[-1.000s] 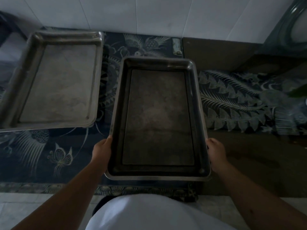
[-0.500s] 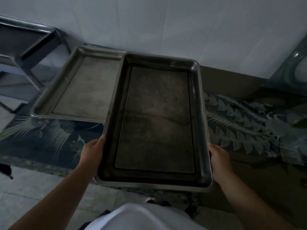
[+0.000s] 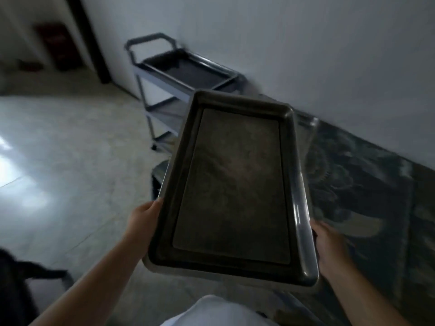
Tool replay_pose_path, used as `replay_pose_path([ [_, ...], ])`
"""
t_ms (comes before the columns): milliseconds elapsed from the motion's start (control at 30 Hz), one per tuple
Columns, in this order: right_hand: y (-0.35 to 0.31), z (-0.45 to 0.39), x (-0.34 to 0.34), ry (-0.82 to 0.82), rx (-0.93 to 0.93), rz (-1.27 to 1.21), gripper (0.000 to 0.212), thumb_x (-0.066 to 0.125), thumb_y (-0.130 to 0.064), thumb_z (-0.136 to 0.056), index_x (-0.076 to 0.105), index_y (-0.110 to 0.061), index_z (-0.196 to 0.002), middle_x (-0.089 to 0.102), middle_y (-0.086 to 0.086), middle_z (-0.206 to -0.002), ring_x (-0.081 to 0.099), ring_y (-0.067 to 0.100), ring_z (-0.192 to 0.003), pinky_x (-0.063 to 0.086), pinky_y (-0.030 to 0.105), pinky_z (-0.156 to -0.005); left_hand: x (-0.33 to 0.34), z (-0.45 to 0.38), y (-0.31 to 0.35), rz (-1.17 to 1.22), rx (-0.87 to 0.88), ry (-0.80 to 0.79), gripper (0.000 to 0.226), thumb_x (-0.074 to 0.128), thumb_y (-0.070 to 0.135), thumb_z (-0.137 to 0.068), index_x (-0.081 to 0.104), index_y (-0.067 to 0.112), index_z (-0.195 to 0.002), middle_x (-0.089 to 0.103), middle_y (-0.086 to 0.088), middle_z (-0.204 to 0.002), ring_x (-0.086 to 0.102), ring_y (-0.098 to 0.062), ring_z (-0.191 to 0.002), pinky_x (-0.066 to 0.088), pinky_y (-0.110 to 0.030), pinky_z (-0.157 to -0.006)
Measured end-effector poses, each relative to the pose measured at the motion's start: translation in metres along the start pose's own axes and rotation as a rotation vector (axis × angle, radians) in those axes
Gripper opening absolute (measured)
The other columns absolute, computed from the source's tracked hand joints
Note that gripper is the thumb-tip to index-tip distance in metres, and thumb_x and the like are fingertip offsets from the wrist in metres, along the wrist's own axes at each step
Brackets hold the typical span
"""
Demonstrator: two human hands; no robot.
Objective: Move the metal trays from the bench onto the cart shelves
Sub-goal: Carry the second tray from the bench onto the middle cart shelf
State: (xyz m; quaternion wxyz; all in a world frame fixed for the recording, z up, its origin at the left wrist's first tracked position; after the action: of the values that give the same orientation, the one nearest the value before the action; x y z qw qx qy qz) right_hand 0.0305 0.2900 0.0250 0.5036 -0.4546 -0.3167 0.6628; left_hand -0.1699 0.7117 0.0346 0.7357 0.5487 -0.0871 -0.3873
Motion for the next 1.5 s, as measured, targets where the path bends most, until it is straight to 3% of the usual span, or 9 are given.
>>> replay_pose_path([
  [133,-0.024,0.002,0.097,-0.146,-0.032,0.062,0.022,0.058,-0.025,-0.093,0.072,-0.014,-0.080,0.071,0.006,-0.069,0.067,0.017,-0.056,0.049,0.031,-0.053,-0.097,0.003,-0.027,0.038,-0.014,0.171,0.041,0.059,0.041,-0.098,0.076,0.021,-0.066,0.073,0.003,-0.059,0.068,-0.009,-0.050,0.047,-0.021,-0.043],
  [267,-0.055,0.009,0.183,-0.317,-0.040,0.118,0.031,0.062,-0.030,-0.086,0.067,-0.016,-0.059,0.064,0.007,-0.058,0.061,0.017,-0.047,0.045,0.033,-0.053,-0.164,0.013,-0.051,0.085,-0.074,0.351,0.038,0.057,0.044,-0.099,0.070,0.027,-0.069,0.072,0.003,-0.061,0.070,-0.019,-0.068,0.053,-0.030,-0.062],
  [433,-0.087,0.004,0.279,-0.485,-0.088,0.127,0.021,0.066,-0.023,-0.087,0.066,-0.007,-0.074,0.063,0.007,-0.059,0.061,0.016,-0.046,0.046,0.026,-0.043,-0.208,0.020,-0.073,0.165,-0.137,0.484,0.038,0.057,0.041,-0.100,0.071,0.018,-0.074,0.075,-0.017,-0.087,0.072,-0.034,-0.084,0.059,-0.051,-0.084],
  [767,-0.139,-0.023,0.441,-0.751,-0.183,0.189,0.020,0.061,-0.023,-0.094,0.072,-0.006,-0.091,0.073,0.017,-0.093,0.070,0.033,-0.086,0.056,0.046,-0.078,-0.249,0.002,-0.099,0.320,-0.234,0.728,0.039,0.061,0.046,-0.096,0.079,0.021,-0.072,0.077,-0.010,-0.075,0.075,-0.033,-0.078,0.061,-0.052,-0.076],
  [900,-0.141,-0.027,0.493,-0.806,-0.161,0.250,0.028,0.064,-0.026,-0.092,0.074,-0.012,-0.069,0.074,0.010,-0.072,0.070,0.025,-0.066,0.055,0.033,-0.057,-0.265,-0.004,-0.103,0.338,-0.271,0.793,0.039,0.059,0.046,-0.096,0.079,0.022,-0.073,0.077,-0.011,-0.074,0.075,-0.032,-0.076,0.060,-0.043,-0.064],
  [1000,-0.144,-0.024,0.533,-0.863,-0.144,0.270,0.029,0.063,-0.025,-0.093,0.073,-0.011,-0.070,0.074,0.007,-0.068,0.071,0.026,-0.066,0.054,0.032,-0.058,-0.279,-0.016,-0.108,0.366,-0.290,0.855,0.043,0.061,0.042,-0.097,0.076,0.008,-0.076,0.076,-0.019,-0.080,0.073,-0.039,-0.082,0.061,-0.052,-0.076],
  [1167,-0.148,-0.027,0.594,-0.857,-0.133,0.323,0.025,0.062,-0.028,-0.094,0.074,-0.009,-0.085,0.076,0.012,-0.081,0.072,0.031,-0.079,0.059,0.044,-0.073,-0.308,-0.067,-0.122,0.419,-0.310,0.852,0.041,0.061,0.038,-0.098,0.075,0.004,-0.080,0.075,-0.019,-0.077,0.072,-0.038,-0.079,0.060,-0.047,-0.073],
  [1333,-0.148,-0.031,0.651,-0.747,-0.128,0.314,0.029,0.059,-0.030,-0.095,0.073,-0.010,-0.079,0.075,0.013,-0.078,0.071,0.031,-0.078,0.058,0.044,-0.073,-0.369,-0.165,-0.122,0.326,-0.288,0.758,0.039,0.060,0.037,-0.099,0.077,0.006,-0.082,0.073,-0.011,-0.071,0.070,-0.030,-0.073,0.056,-0.038,-0.066],
  [1500,-0.142,-0.039,0.674,-0.566,-0.036,0.253,0.032,0.059,-0.032,-0.093,0.070,-0.009,-0.075,0.070,0.021,-0.081,0.066,0.029,-0.068,0.051,0.034,-0.063,-0.418,-0.259,-0.099,0.183,-0.303,0.581,0.037,0.058,0.044,-0.099,0.078,0.013,-0.097,0.076,-0.010,-0.086,0.072,-0.030,-0.083,0.059,-0.046,-0.081],
])
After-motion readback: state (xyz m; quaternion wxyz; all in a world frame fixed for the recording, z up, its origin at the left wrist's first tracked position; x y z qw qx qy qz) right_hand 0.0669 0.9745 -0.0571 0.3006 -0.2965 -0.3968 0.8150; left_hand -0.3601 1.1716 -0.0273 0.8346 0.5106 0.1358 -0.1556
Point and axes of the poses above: each hand's wrist, its own z-axis away from the middle knuckle, its own x-axis out of the palm, y = z × x, the point moved 7 cm from there along -z, towards the middle knuckle
